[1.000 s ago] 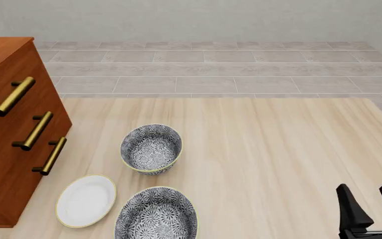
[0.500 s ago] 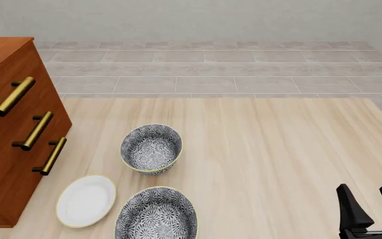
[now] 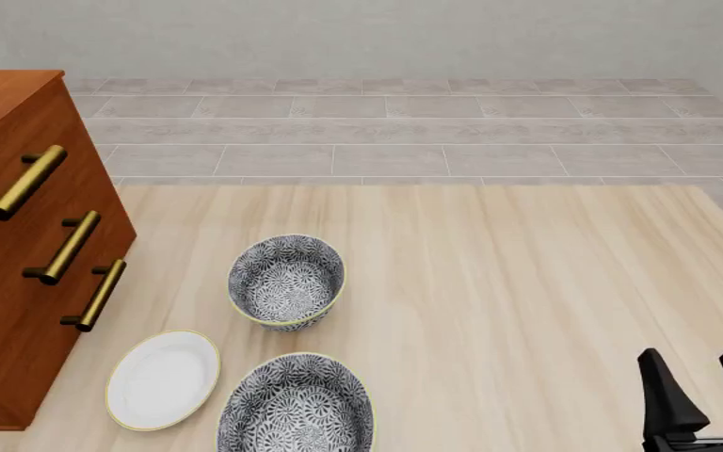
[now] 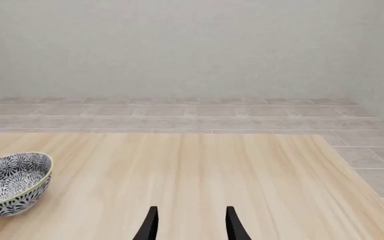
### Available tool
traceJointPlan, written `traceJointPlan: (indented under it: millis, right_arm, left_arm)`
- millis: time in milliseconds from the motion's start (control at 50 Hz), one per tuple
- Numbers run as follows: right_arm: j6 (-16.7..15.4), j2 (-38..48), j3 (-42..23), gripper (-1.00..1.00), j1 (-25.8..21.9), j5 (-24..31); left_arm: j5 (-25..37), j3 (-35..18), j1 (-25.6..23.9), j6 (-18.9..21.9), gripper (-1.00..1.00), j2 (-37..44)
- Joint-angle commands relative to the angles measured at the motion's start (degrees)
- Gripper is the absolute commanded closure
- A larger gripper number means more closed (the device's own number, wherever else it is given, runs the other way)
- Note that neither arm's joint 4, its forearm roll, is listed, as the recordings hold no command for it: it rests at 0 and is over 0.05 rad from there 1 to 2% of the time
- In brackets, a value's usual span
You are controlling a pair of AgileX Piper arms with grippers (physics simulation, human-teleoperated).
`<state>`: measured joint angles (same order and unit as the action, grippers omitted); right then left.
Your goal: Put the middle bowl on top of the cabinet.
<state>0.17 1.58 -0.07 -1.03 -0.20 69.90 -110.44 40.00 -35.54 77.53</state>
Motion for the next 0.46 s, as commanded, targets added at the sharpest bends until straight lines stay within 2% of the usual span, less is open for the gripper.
traceJointPlan:
  millis: [20,400,460]
  right_arm:
    - [0.1,0.1,0.0,-1.00,0.0,-0.2]
    - [-0.2,1.0,0.0,-1.00,-0.1,-0.9]
    - [-0.3,1.0,0.0,-1.00,-0.1,-0.8]
  left_arm:
    - [0.0,-2.3,0.3,-0.8,-1.00,-1.4]
    - [0.0,-5.3,1.0,-1.3,-1.00,-2.8]
    - [0.0,-5.6,0.0,-1.6,-1.00,-3.0]
